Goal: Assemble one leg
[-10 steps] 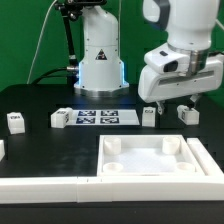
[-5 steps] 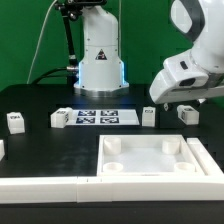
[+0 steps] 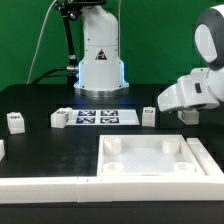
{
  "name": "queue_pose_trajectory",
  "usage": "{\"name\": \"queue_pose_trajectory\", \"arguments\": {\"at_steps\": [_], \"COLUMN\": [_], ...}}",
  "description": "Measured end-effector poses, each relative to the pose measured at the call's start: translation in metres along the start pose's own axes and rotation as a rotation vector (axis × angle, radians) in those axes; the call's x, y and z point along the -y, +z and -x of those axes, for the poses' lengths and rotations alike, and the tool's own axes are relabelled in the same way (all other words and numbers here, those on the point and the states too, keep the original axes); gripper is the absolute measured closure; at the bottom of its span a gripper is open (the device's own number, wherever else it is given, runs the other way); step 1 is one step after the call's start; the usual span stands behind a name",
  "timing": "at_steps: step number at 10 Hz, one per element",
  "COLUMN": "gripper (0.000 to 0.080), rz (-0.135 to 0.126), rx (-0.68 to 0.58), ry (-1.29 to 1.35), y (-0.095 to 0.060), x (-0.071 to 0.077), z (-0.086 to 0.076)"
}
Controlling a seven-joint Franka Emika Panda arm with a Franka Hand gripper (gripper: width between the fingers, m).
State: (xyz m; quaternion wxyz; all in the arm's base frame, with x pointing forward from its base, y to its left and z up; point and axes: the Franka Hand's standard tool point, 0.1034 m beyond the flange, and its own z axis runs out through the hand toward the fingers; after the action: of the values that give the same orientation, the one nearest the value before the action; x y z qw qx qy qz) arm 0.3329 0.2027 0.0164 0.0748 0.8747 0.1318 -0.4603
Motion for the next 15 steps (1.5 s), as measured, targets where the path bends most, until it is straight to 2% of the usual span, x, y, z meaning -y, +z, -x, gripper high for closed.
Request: {"name": "queue_pose_trajectory", "arguments": {"at_steps": [3, 6, 7, 8, 9, 10, 15], "gripper": [0.0151, 0.0151, 0.0286, 0.0286, 0.0424, 0.0514, 0.0514], "rz": [0.002, 0.003, 0.004, 0.003, 0.003, 0.003, 0.003], "rx": [0.014, 0.020, 0.020, 0.020, 0.020, 0.020, 0.020], "ry": [-0.003, -0.004, -0.005, -0.005, -0.005, -0.005, -0.005], "y": [0.011, 0.015, 0.015, 0.015, 0.015, 0.015, 0.015], "x": [0.000, 0.001, 0.001, 0.001, 0.001, 0.001, 0.001], "z": [-0.002, -0.002, -0.002, -0.002, -0.002, -0.002, -0.002]}}
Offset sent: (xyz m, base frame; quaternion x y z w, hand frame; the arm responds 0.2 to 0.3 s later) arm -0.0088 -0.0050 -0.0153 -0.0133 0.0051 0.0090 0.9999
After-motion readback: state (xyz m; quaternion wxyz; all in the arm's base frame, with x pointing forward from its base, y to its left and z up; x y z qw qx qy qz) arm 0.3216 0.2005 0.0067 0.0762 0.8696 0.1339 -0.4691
